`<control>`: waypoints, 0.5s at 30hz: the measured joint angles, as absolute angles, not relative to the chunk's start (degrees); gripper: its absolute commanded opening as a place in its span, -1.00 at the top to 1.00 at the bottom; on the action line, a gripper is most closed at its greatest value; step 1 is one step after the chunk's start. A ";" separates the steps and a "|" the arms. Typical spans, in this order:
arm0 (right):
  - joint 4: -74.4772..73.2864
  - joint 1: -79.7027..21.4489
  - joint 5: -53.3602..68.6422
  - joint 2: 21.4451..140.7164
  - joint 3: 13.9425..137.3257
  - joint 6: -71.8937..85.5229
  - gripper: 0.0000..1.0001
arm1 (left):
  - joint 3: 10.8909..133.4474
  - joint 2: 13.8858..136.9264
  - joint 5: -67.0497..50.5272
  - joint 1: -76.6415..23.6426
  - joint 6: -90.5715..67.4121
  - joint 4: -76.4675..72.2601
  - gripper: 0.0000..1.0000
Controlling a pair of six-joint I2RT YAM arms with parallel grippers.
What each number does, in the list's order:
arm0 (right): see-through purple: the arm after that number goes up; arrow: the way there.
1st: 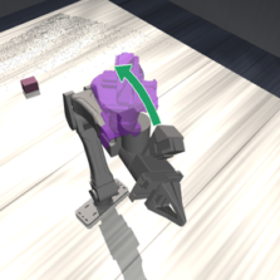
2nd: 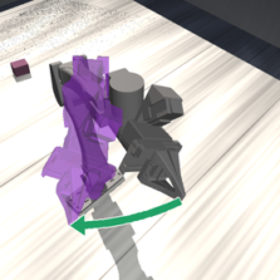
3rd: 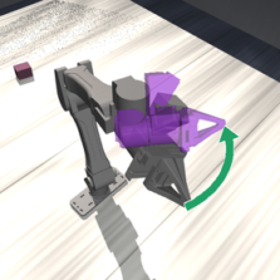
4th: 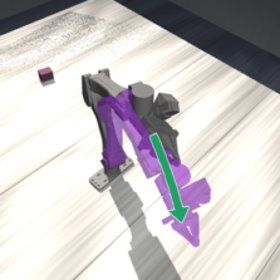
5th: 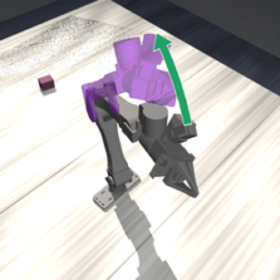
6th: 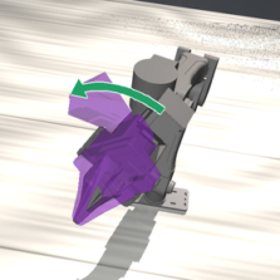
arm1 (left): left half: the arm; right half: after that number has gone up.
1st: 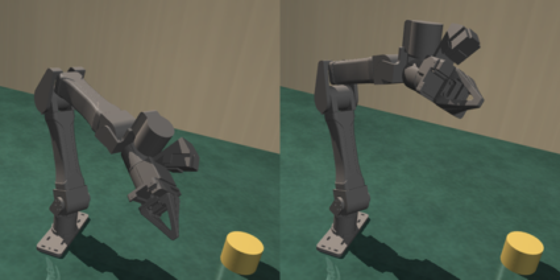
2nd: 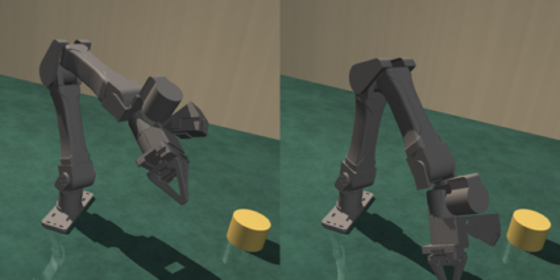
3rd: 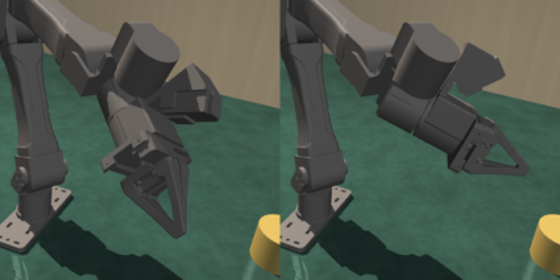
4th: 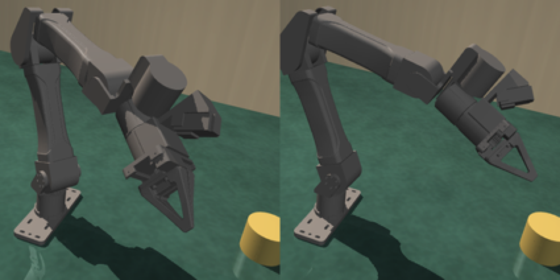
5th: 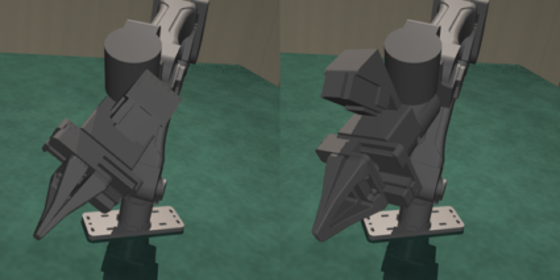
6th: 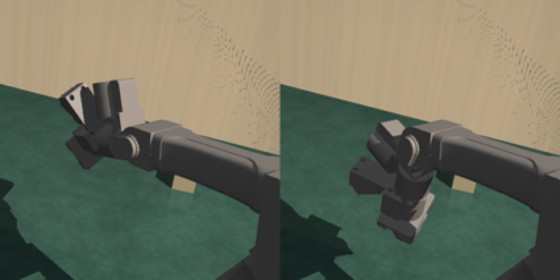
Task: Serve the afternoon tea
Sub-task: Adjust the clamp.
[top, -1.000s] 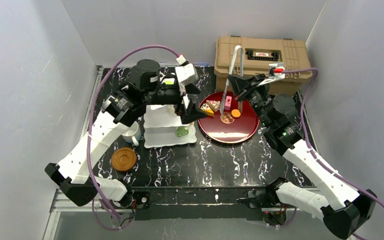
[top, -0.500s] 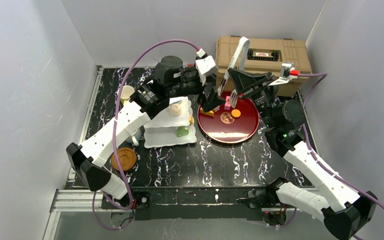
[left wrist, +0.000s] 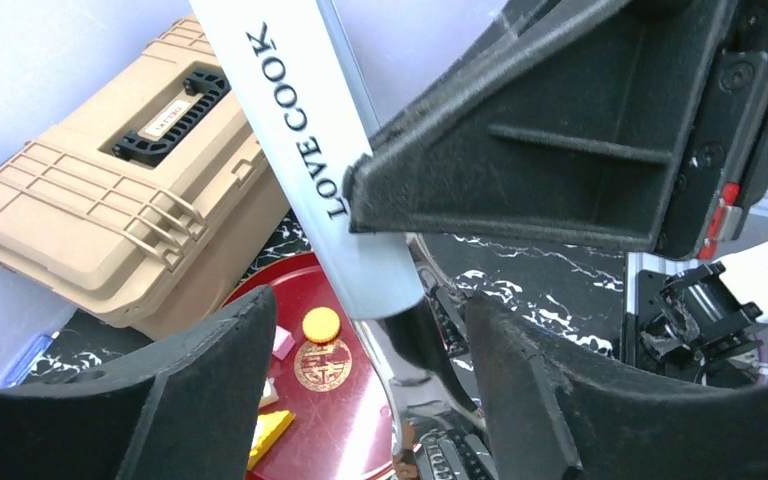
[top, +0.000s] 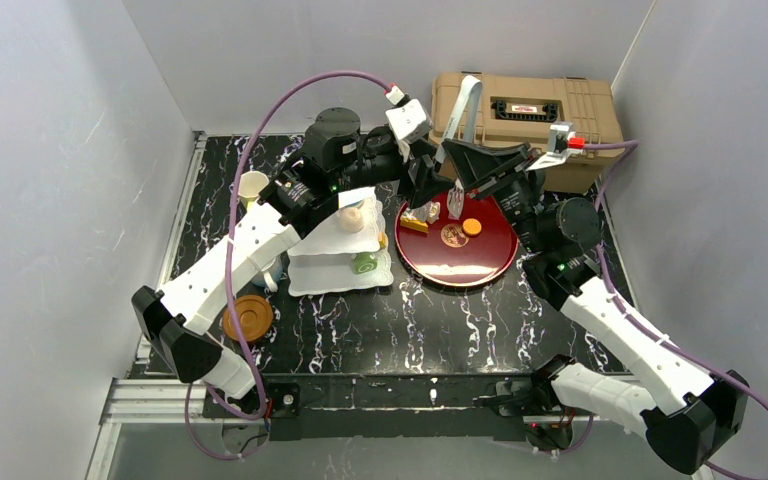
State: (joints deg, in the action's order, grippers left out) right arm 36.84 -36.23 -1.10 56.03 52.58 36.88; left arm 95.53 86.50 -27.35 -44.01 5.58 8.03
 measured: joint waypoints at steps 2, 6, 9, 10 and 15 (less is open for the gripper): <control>36.84 -36.64 -1.10 56.10 52.58 36.82 0.97 | 95.53 86.50 -26.81 -44.01 5.34 7.29 0.02; 36.86 -37.12 -1.50 56.10 52.58 35.92 0.97 | 95.53 86.50 -26.44 -44.12 5.08 6.66 0.47; 36.88 -37.19 -1.45 56.05 52.58 35.29 0.47 | 95.53 86.50 -25.02 -44.36 4.95 6.46 0.76; 36.64 -37.28 -1.45 56.01 52.58 35.20 0.23 | 95.53 86.50 -24.77 -44.07 5.13 6.39 0.83; 30.70 -37.56 -1.41 56.01 54.00 35.97 -0.93 | 95.13 86.48 -22.65 -44.01 7.62 6.85 0.87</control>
